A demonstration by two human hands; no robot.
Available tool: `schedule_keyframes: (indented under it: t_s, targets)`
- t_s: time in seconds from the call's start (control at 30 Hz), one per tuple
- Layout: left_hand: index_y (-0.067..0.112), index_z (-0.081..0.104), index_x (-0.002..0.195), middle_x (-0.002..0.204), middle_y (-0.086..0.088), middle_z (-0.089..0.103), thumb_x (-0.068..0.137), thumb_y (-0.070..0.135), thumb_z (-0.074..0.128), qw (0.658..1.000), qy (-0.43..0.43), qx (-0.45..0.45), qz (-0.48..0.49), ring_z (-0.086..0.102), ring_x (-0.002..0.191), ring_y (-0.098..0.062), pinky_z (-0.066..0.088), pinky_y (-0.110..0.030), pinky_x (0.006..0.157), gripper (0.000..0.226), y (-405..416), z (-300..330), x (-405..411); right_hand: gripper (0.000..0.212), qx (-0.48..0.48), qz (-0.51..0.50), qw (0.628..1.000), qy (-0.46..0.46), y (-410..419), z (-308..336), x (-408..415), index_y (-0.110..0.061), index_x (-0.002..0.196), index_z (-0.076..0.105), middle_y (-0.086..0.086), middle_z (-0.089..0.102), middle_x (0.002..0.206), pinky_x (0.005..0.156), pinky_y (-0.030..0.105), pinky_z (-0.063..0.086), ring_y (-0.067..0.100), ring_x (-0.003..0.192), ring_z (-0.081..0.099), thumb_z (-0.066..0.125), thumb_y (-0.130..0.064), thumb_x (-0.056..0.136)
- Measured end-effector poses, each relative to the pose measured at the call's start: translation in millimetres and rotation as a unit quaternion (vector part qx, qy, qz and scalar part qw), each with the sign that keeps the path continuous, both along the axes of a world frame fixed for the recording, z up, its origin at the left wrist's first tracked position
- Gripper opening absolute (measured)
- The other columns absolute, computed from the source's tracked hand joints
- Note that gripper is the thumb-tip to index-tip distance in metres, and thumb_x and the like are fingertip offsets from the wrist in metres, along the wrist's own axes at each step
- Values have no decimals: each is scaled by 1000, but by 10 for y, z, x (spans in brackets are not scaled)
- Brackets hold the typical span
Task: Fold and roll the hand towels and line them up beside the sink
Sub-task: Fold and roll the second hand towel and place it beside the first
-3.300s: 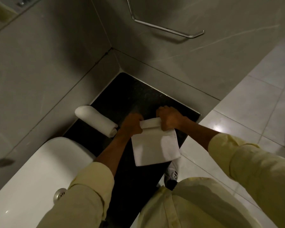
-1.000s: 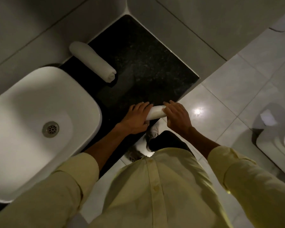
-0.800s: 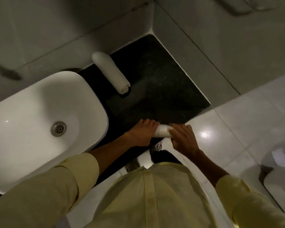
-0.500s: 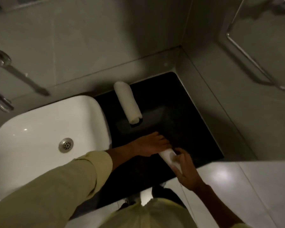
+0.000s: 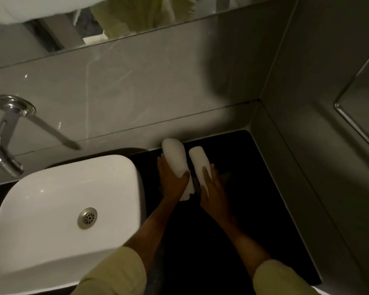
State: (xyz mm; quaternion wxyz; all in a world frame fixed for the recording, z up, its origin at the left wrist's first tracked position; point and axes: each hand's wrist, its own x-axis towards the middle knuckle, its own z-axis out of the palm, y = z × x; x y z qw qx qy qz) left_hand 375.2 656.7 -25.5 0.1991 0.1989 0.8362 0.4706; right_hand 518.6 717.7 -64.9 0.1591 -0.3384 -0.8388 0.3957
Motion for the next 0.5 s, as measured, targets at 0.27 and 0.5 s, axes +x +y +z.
schedule_keyframes:
  t_s: [0.27, 0.5]
  targets:
    - [22, -3, 155, 164, 0, -11, 93, 9, 59, 996, -47, 17, -77, 1, 151, -16, 13, -42, 123, 89, -32, -177, -29, 78, 16, 43, 995, -88, 222, 23, -702, -22, 157, 11, 10, -2, 167, 123, 54, 15, 36, 153, 2, 15, -53, 86]
    - [15, -5, 155, 163, -3, -17, 92, 28, 45, 996, 0, 7, -89, -5, 152, -18, 9, -48, 124, 82, 17, -308, -19, 68, 1, 26, 998, -56, 269, -80, -753, -20, 158, 14, 6, -3, 166, 124, 49, 9, 31, 153, -2, 18, -48, 96]
